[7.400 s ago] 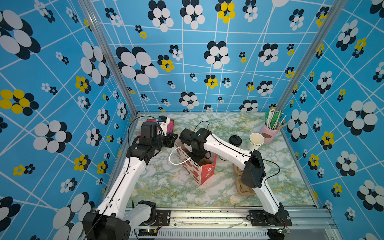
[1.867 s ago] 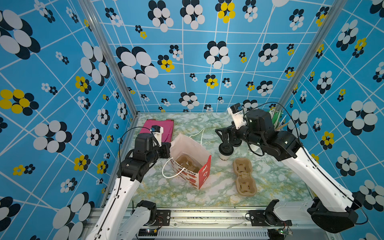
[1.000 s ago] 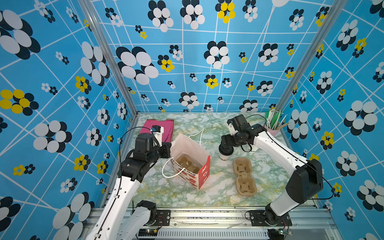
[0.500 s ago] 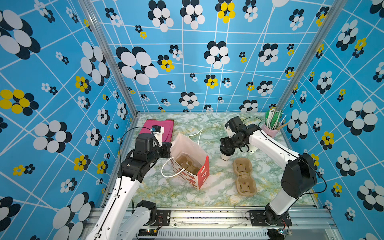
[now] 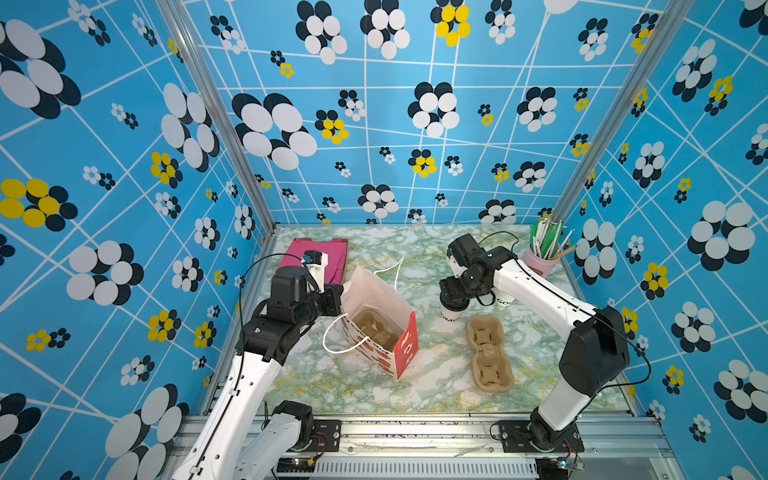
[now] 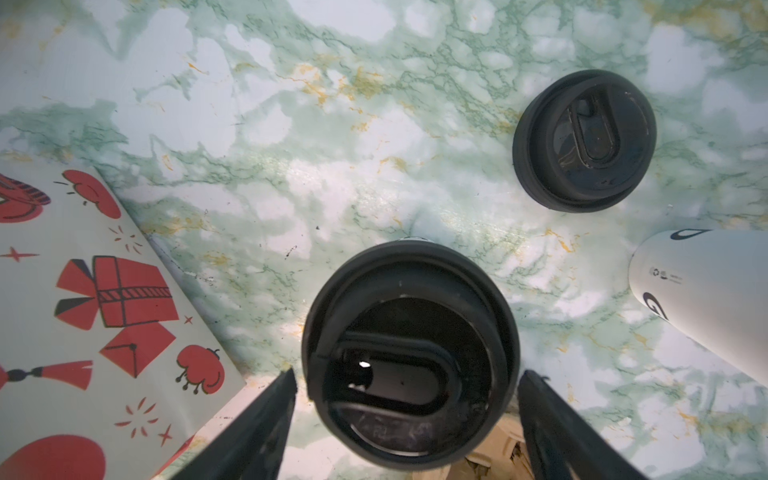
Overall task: Pack the takeout coffee
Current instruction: 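Move the right gripper to the black-lidded cup and grasp it, then lift the lidded cup and carry it over the open bag with the right gripper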
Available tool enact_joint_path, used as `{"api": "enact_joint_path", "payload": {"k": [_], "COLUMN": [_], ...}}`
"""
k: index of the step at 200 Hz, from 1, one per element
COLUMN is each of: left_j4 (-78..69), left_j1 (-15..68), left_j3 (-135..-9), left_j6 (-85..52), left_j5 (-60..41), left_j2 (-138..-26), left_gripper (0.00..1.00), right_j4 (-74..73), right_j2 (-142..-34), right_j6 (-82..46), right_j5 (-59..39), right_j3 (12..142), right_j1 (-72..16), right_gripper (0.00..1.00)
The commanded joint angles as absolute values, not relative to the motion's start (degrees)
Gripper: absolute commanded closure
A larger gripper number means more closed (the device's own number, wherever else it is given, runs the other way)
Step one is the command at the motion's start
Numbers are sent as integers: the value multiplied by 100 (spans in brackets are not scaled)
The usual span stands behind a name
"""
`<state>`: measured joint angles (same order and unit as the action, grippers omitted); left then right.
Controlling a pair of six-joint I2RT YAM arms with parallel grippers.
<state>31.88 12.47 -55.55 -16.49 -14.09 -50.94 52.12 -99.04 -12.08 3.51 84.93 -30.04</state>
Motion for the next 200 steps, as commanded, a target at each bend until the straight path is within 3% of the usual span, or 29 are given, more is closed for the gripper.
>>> {"api": "enact_joint_path", "payload": {"k": [1, 65, 157, 200], "left_j4": [3437, 3419, 3366, 3376], "left_j1": [1289, 1292, 1292, 1285], "left_j3": [-5388, -5315, -5239, -5238], "left_j6": [-1669, -1678, -1708, -1718], "left_j5": [-1416, -1406, -1422, -1424], "left_j2": [-5186, -5147, -5126, -5110], "left_gripper": [100, 100, 100, 100], "right_j4": [5424, 5402, 5563, 5549], "right_j2": [-10002, -10142, -10388, -10376], "right_j6": [-1257, -1261, -1134, -1124], "right_j5": [480, 470, 887, 891], "right_j3": [8649, 8652, 8624, 8616], "right_j1": [-3044, -3079, -3205, -3215], "right_gripper": [16, 25, 24, 29]}}
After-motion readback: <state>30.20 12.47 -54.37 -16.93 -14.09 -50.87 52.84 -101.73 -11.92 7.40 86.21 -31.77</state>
